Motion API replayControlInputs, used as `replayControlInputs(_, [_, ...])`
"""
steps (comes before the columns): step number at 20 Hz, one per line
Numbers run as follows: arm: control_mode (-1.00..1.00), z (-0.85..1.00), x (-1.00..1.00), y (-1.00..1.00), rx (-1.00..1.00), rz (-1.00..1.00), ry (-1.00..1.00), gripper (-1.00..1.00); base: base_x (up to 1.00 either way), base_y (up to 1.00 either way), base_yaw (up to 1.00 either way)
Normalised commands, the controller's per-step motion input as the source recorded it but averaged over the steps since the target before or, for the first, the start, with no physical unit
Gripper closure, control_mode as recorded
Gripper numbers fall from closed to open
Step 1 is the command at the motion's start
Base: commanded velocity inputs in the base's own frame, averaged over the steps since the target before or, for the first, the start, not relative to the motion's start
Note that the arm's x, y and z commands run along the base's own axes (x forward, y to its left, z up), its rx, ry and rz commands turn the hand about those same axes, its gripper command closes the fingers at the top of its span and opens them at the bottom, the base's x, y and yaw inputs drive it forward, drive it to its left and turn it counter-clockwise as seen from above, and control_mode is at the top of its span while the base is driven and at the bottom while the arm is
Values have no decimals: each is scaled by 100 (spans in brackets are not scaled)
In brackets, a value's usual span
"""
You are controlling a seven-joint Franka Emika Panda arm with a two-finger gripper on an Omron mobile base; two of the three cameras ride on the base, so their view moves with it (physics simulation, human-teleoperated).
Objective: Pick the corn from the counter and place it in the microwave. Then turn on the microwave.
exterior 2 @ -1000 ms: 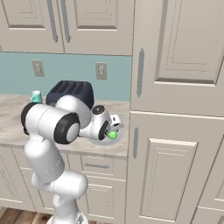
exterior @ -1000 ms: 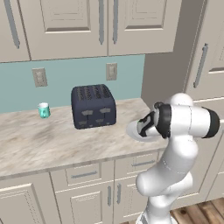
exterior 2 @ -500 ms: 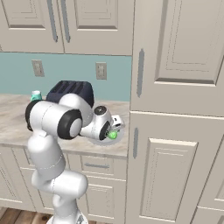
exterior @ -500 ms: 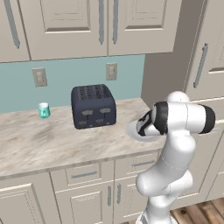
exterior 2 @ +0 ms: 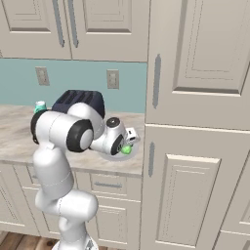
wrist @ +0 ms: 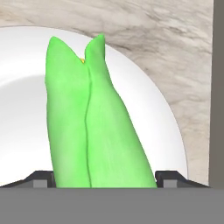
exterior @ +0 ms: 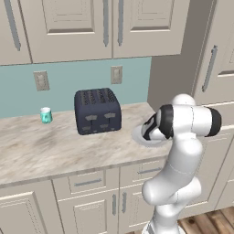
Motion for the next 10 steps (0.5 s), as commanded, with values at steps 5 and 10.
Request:
replayControlInputs(5, [-100,-6,7,0,0,0,1,100,0,0,0])
replayControlInputs(10, [-100,0,-4,0,0,0,0,100,0,0,0])
